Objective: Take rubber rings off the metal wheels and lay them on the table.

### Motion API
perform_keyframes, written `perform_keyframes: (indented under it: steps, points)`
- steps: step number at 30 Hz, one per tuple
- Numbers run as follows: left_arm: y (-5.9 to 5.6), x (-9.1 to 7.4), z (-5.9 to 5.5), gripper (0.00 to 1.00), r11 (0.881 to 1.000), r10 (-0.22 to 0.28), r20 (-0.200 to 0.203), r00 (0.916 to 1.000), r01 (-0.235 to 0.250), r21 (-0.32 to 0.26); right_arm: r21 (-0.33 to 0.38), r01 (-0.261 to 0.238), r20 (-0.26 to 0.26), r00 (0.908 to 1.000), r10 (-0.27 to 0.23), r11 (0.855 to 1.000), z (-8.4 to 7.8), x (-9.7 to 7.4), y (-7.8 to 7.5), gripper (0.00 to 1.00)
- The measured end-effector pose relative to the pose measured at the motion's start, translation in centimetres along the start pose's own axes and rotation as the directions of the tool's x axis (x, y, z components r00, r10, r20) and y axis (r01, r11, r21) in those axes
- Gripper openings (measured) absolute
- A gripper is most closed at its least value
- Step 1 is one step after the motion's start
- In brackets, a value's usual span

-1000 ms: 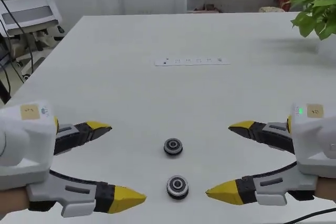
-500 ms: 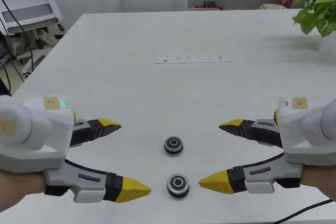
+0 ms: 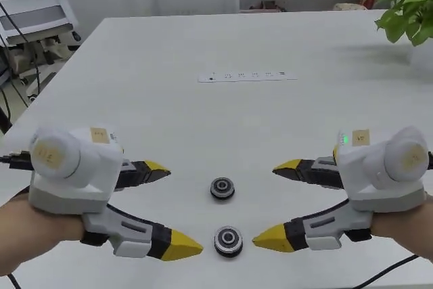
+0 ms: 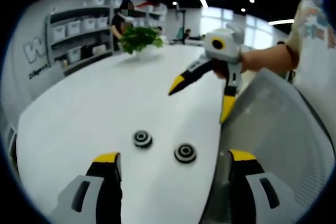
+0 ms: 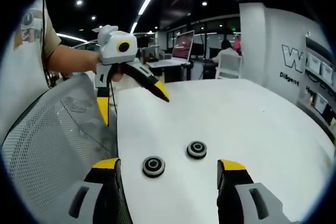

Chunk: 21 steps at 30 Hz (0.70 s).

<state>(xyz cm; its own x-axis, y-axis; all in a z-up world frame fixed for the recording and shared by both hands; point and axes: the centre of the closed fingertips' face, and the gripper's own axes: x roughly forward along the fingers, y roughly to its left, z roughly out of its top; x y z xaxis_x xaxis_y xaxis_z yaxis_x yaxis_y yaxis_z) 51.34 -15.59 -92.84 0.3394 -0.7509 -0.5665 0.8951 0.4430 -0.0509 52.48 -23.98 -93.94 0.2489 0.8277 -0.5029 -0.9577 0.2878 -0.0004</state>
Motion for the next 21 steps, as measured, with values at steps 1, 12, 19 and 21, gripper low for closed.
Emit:
perform_keyframes:
  steps: [1,12,19,21]
  points:
    - [0.0,0.1,-0.1,0.84,1.000,-0.005,-0.004,1.0000,0.005,-0.002,0.000,-0.001,-0.001,1.0000,0.001,1.000,-0.1,0.1,-0.1,0.73]
    - [-0.5,2.0,-0.6,0.79,0.999,-0.053,-0.044,0.9976,0.053,0.000,-0.008,-0.043,-0.047,0.9980,0.043,0.999,-1.3,2.0,0.1,0.69]
    - [-0.6,3.1,-1.0,0.73,0.997,-0.078,-0.060,0.9951,0.078,-0.002,-0.015,-0.078,-0.060,0.9952,0.077,0.997,-2.3,3.1,0.4,0.63]
    - [-0.7,3.5,-1.3,0.71,0.996,-0.086,-0.066,0.9941,0.086,-0.004,-0.008,-0.085,-0.069,0.9941,0.084,0.996,-2.7,3.4,0.4,0.62]
